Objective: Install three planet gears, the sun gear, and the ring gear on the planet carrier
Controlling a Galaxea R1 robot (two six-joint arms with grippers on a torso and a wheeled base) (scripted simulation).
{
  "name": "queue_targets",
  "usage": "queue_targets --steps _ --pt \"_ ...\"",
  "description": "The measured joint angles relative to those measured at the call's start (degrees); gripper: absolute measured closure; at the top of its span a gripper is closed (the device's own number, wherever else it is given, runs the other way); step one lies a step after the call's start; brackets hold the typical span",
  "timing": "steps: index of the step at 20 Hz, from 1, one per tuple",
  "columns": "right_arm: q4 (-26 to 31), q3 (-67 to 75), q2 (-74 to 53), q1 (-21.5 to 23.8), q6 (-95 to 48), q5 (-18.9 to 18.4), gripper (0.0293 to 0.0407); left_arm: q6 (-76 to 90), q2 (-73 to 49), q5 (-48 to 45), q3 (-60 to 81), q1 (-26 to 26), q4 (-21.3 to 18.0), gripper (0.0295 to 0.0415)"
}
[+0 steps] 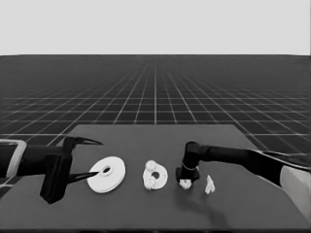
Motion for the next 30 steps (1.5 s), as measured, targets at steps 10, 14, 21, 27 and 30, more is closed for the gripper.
queue_targets --steps 10,14,21,27,30 --pt "9.93 7.49 -2.27 10.63 4.11 -4.15 0.0388 0.00 0.00 0.00 0.00 0.00 0.00 0.0326" --pt "11.36 7.77 -2.33 12.05 4.28 -4.40 0.0388 0.00 0.00 0.00 0.00 0.00 0.00 0.0326" --pt "12.44 -9.48 14.72 13.06 3.98 -4.55 0.0388 0.00 0.00 0.00 0.00 0.00 0.00 0.0326" --pt "8.91 -13.01 16.41 9.65 2.40 -3.48 0.0388 0.00 0.00 0.00 0.00 0.00 0.00 0.0326" --pt "5.05 -16.24 17.31 5.12 0.52 -1.84 0.0388 0.00 0.00 0.00 0.00 0.00 0.00 0.0326"
